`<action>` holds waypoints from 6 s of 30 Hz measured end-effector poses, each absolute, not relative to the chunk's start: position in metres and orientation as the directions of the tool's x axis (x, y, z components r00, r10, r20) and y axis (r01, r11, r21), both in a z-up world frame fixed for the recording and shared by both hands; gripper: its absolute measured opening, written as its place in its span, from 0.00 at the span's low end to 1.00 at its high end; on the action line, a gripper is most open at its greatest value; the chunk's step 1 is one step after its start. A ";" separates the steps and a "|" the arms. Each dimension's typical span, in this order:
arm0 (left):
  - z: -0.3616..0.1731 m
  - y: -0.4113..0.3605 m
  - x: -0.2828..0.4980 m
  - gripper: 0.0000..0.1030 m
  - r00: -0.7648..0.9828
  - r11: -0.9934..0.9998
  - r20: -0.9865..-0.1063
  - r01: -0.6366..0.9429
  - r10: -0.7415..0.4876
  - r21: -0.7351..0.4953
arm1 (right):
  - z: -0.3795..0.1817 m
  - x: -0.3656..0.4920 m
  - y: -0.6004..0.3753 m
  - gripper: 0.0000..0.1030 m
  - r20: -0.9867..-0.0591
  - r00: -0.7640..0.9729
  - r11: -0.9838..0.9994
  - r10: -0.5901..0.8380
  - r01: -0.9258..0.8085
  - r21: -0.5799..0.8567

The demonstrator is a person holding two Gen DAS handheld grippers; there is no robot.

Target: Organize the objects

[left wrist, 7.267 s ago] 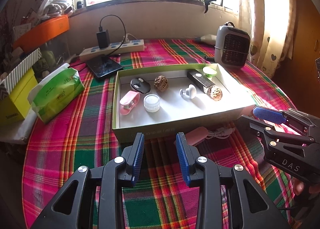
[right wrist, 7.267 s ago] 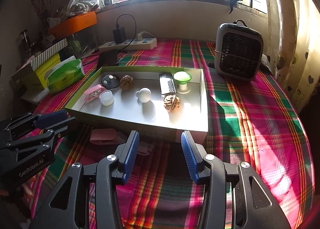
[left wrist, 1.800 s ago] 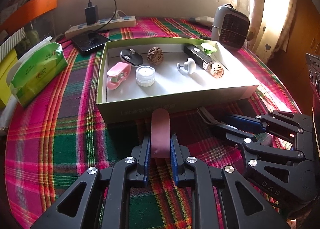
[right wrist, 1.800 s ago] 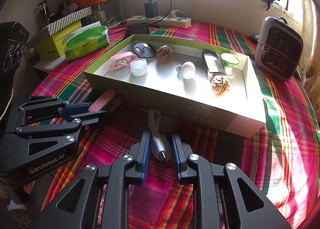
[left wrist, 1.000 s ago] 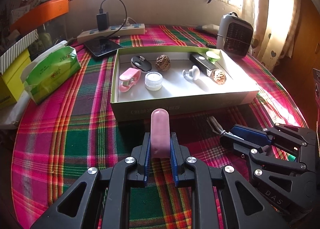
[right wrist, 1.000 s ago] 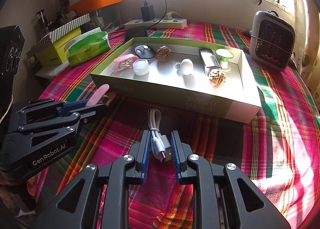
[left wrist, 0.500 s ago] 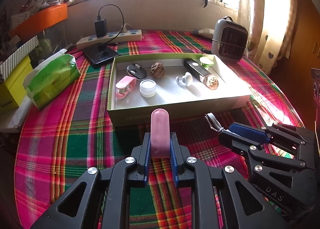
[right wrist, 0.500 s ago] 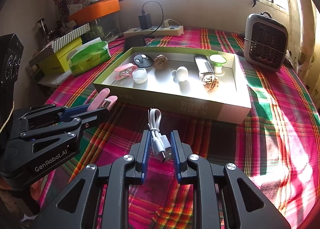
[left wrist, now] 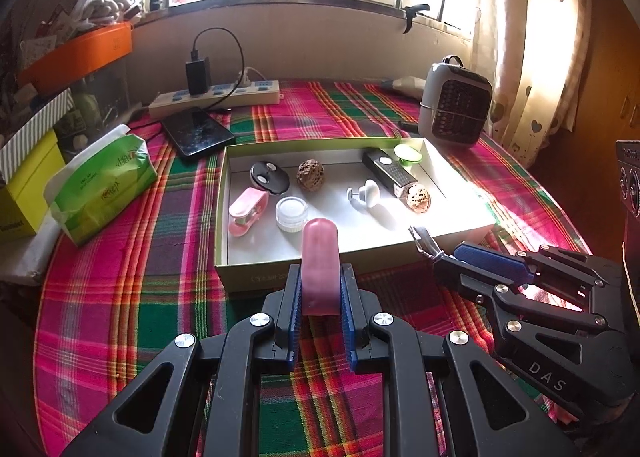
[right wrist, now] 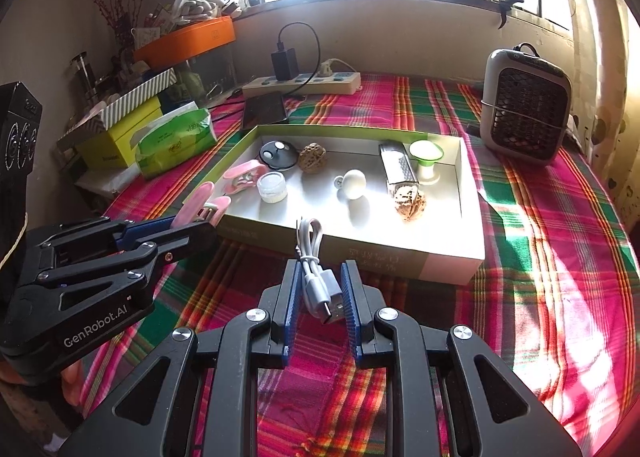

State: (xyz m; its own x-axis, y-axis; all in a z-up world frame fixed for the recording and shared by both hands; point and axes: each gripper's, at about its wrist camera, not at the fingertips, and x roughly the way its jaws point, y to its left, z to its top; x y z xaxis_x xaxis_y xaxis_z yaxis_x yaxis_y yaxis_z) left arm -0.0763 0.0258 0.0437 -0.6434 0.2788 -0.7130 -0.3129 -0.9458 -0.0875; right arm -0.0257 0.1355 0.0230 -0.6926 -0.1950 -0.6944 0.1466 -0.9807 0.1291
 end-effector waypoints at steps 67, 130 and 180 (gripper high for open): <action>0.007 0.060 -0.162 0.15 -0.542 -0.948 -0.800 -0.301 0.256 -0.100 | -0.003 -0.123 0.164 0.21 -0.794 -0.592 -0.985 -0.141 0.002 0.173; 0.042 0.042 -0.094 0.27 -0.669 -0.972 -0.722 -0.235 0.178 -0.022 | 0.030 -0.052 0.151 0.34 -0.699 -0.713 -0.997 -0.053 -0.001 0.077; -0.001 0.047 -0.078 0.30 -0.621 -0.982 -0.776 -0.186 0.114 0.005 | -0.014 -0.032 0.161 0.71 -0.793 -0.607 -0.997 0.048 -0.077 -0.001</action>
State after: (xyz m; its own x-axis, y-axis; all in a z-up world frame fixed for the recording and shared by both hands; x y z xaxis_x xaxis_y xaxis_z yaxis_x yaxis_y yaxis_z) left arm -0.0780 0.0469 -0.0005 -0.6208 0.1139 -0.7757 -0.1864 -0.9825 0.0050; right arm -0.0323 0.1607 -0.0145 -0.6071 0.0478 -0.7932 -0.0767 -0.9971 -0.0014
